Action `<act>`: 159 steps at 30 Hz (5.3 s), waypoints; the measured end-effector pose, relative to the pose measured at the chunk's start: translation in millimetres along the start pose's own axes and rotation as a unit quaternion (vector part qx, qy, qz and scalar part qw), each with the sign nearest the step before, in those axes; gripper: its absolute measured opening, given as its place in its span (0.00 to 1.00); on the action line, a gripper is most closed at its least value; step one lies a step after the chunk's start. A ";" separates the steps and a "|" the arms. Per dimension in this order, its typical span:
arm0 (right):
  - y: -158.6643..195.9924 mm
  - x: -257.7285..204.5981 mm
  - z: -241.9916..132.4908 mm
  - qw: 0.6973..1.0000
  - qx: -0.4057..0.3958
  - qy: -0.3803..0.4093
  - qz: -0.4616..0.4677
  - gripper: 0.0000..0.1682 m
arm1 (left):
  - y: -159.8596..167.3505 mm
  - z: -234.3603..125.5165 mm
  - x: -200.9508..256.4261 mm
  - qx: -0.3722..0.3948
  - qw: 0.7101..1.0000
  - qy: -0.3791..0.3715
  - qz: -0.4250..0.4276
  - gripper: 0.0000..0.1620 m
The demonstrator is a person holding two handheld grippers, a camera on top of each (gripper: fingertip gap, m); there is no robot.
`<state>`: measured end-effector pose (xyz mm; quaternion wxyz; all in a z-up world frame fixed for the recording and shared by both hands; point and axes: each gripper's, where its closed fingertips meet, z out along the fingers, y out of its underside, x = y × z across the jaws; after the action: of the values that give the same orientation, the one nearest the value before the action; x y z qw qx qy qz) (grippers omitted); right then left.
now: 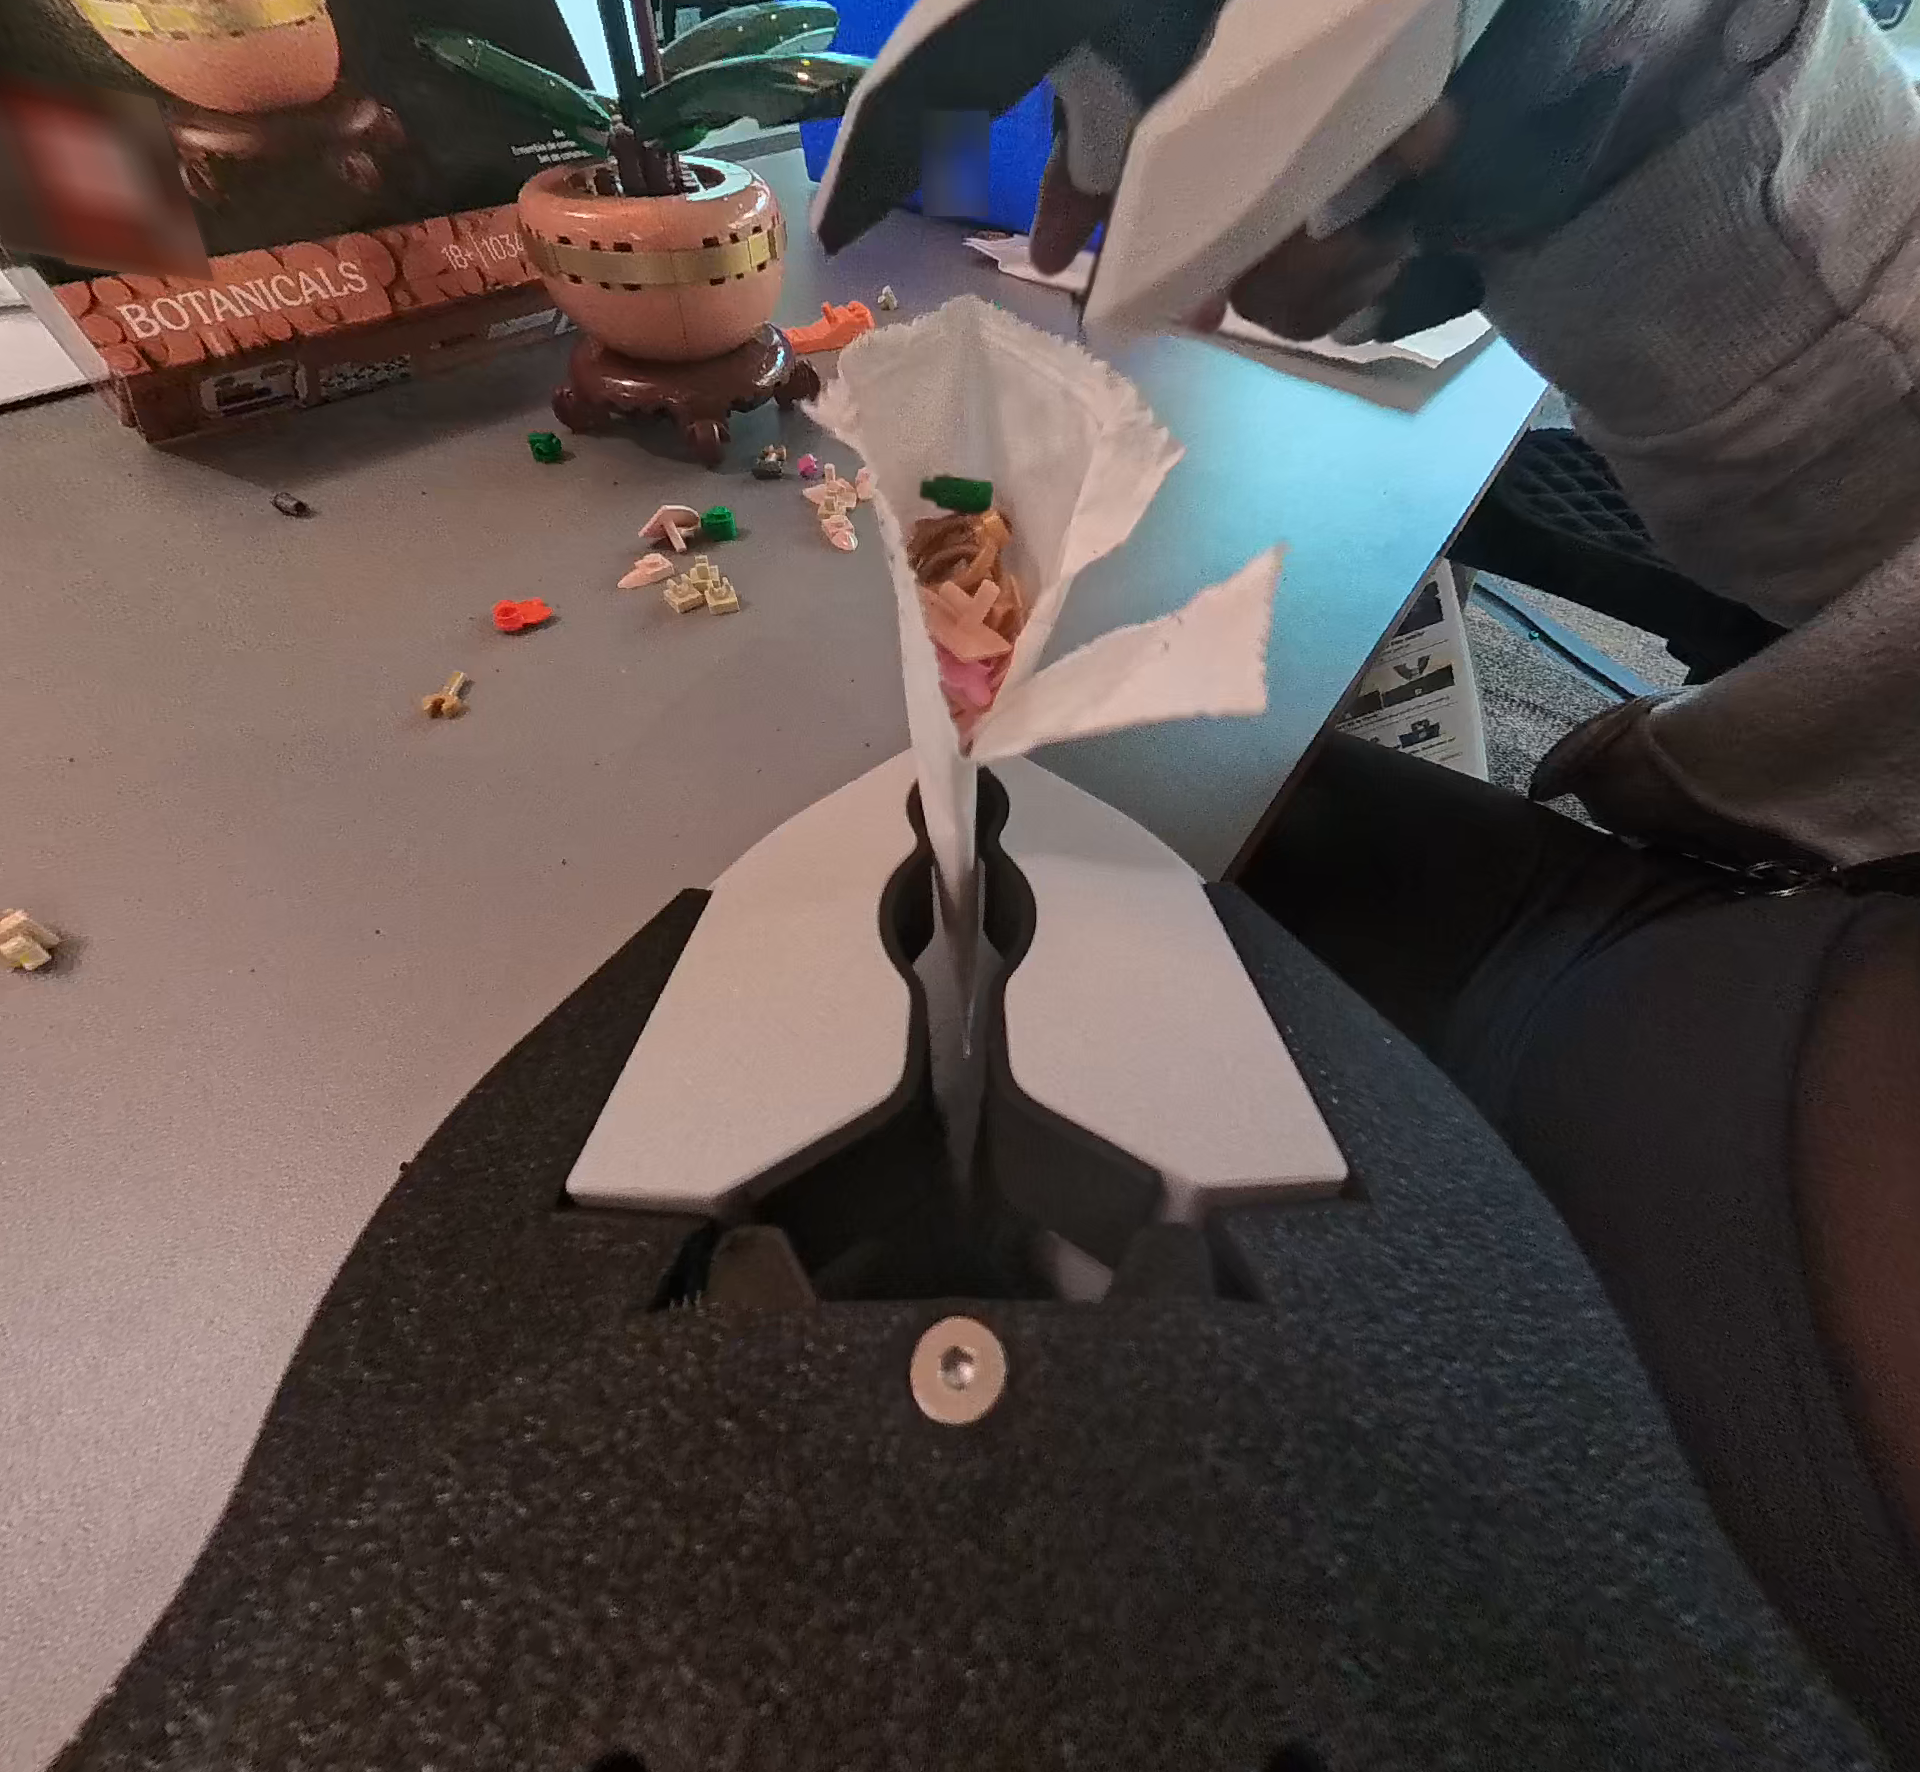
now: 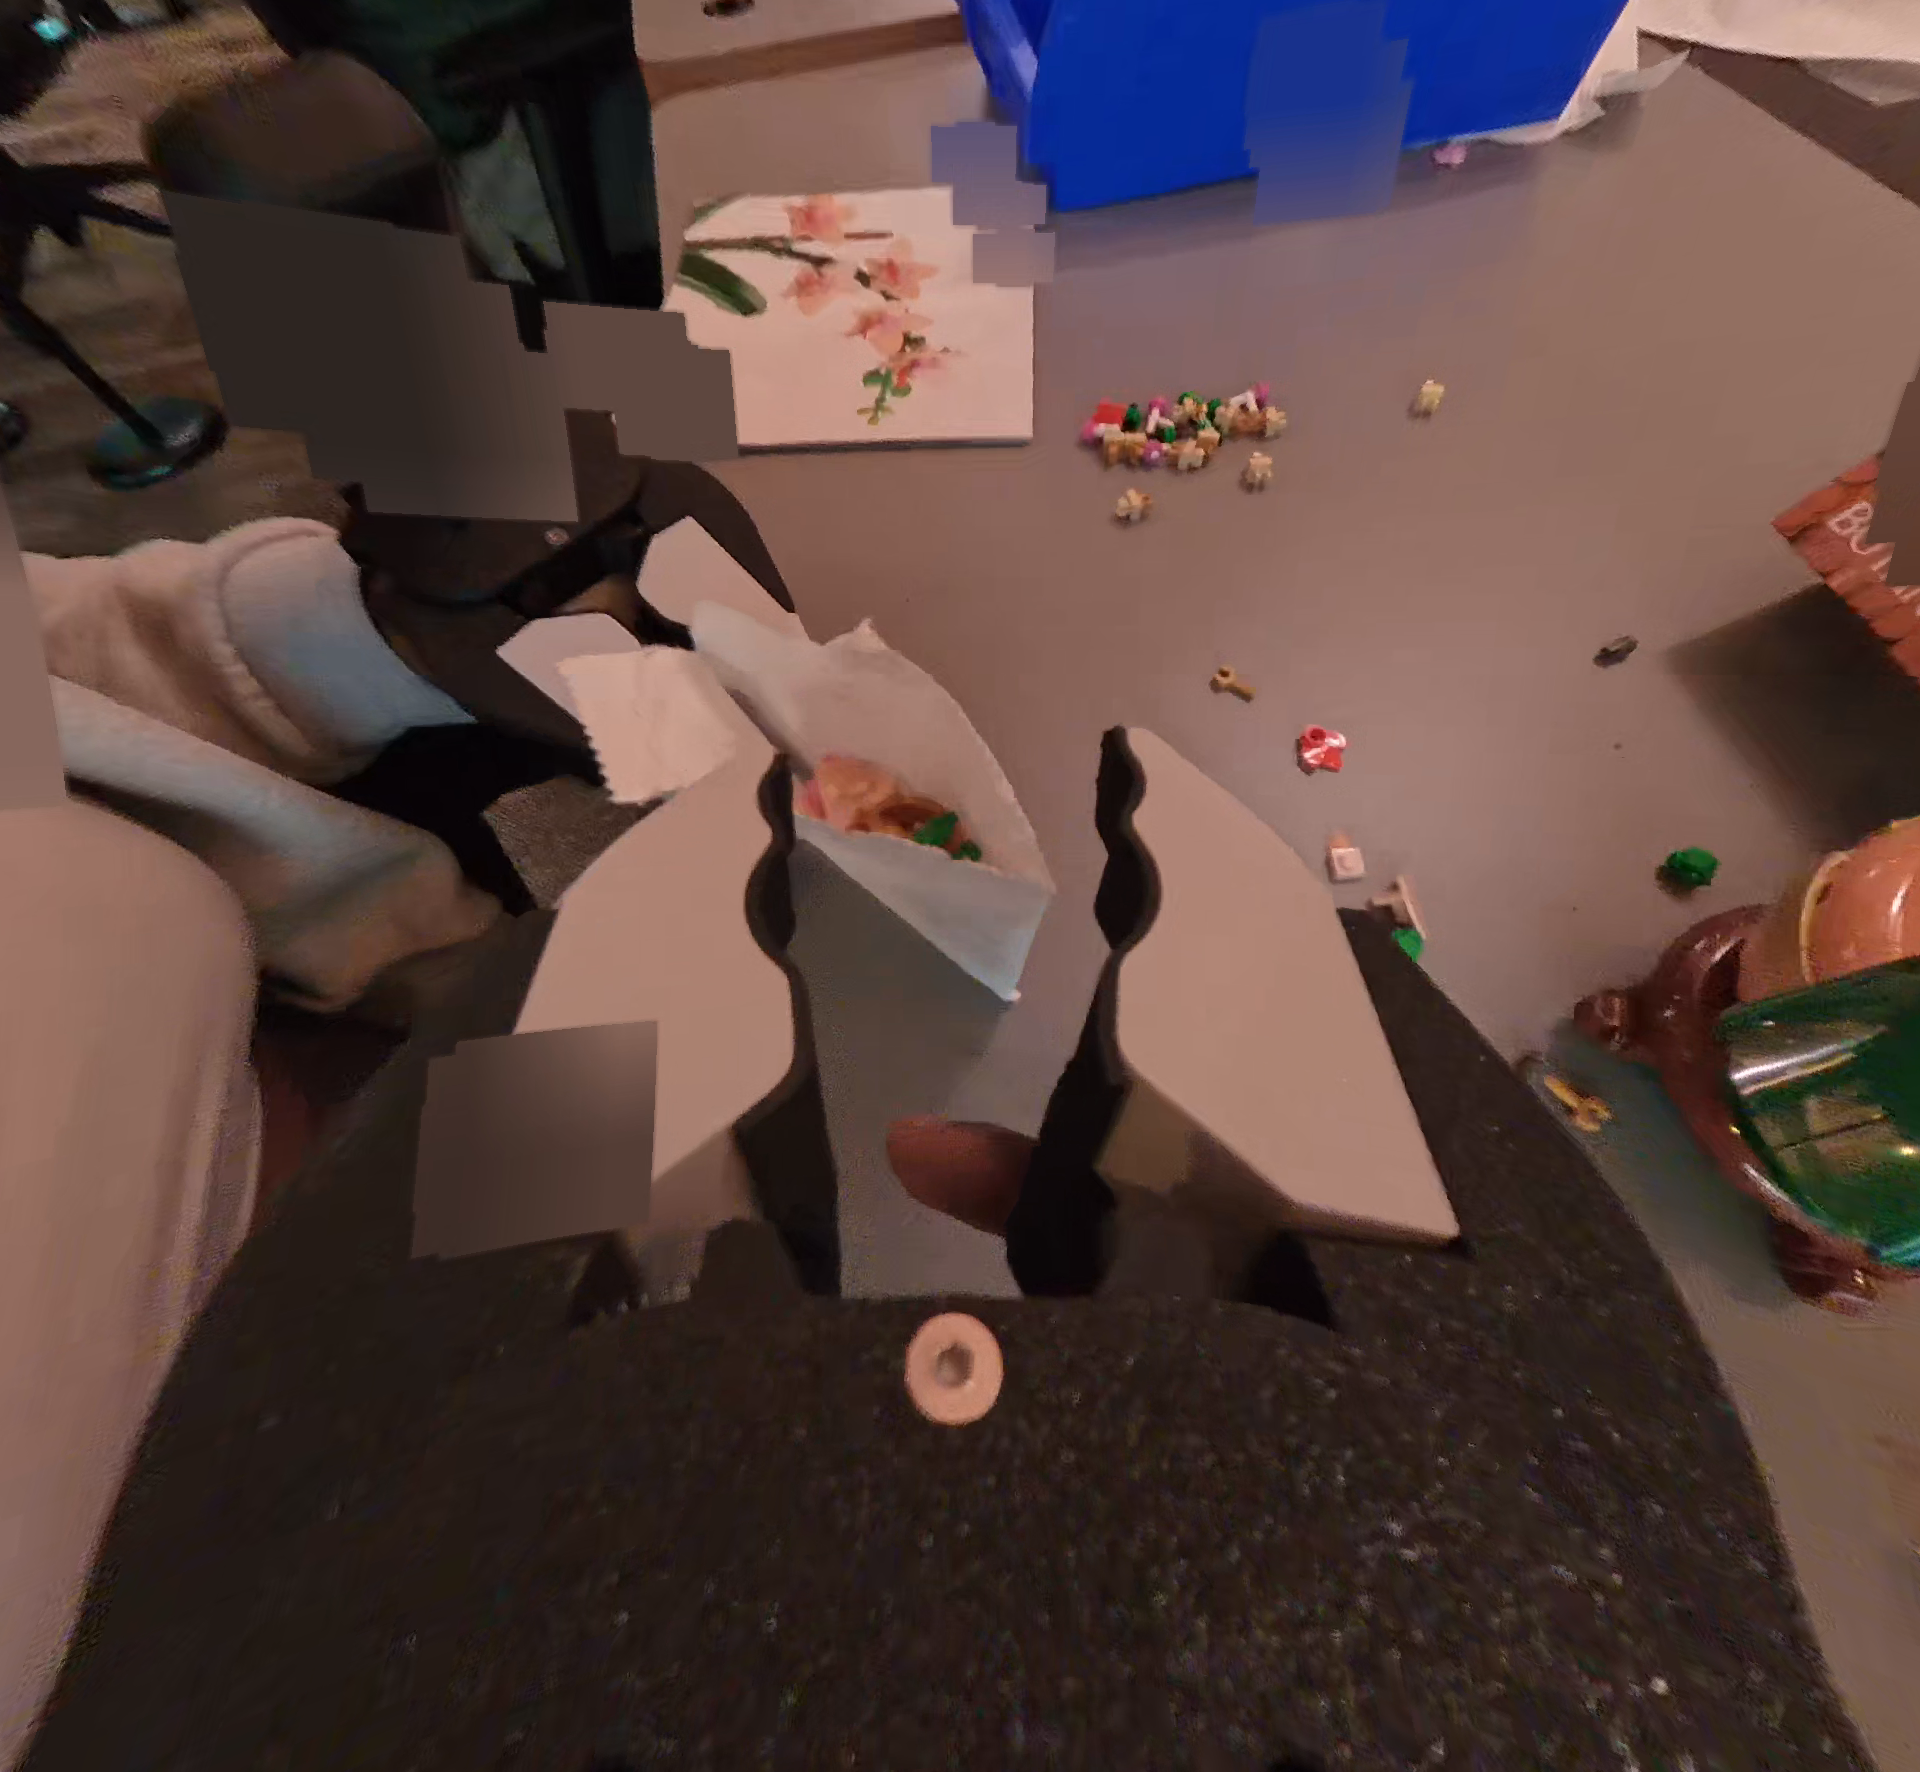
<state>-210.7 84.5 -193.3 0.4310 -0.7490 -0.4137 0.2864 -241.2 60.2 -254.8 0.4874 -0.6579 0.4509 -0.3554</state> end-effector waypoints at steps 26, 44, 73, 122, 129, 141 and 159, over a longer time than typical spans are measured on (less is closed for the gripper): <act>110.5 120.9 -32.6 0.972 -0.163 0.162 0.052 0.02 | -0.2 -0.2 -1.0 0.001 1.000 0.004 -0.003 0.02; 4.7 -6.1 2.5 1.000 0.010 0.005 -0.005 0.12 | 0.1 -1.0 -1.3 0.001 1.000 0.000 0.005 0.02; 91.2 104.1 -7.6 0.974 -0.107 0.181 0.089 0.16 | -0.3 -1.2 -1.0 0.003 1.000 0.006 -0.001 0.02; 61.4 87.6 14.5 0.958 -0.060 0.269 0.080 0.26 | 0.8 -13.0 -17.3 -0.002 1.000 -0.027 0.006 0.02; 62.6 120.7 31.6 0.932 -0.105 0.339 0.071 0.13 | 2.1 -14.2 -16.8 -0.001 1.000 -0.027 0.006 0.02; 53.9 114.2 30.9 0.937 -0.090 0.333 0.045 0.02 | 1.9 -14.6 -16.8 0.002 1.000 -0.022 0.000 0.02; -4.0 -5.9 12.4 0.994 0.031 0.096 0.038 0.14 | 3.1 -11.9 -14.3 -0.005 0.999 -0.031 0.022 0.02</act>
<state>-224.8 85.6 -195.0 0.4804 -0.7747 -0.3328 0.2415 -257.7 69.5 -254.9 0.5053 -0.6611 0.4519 -0.3215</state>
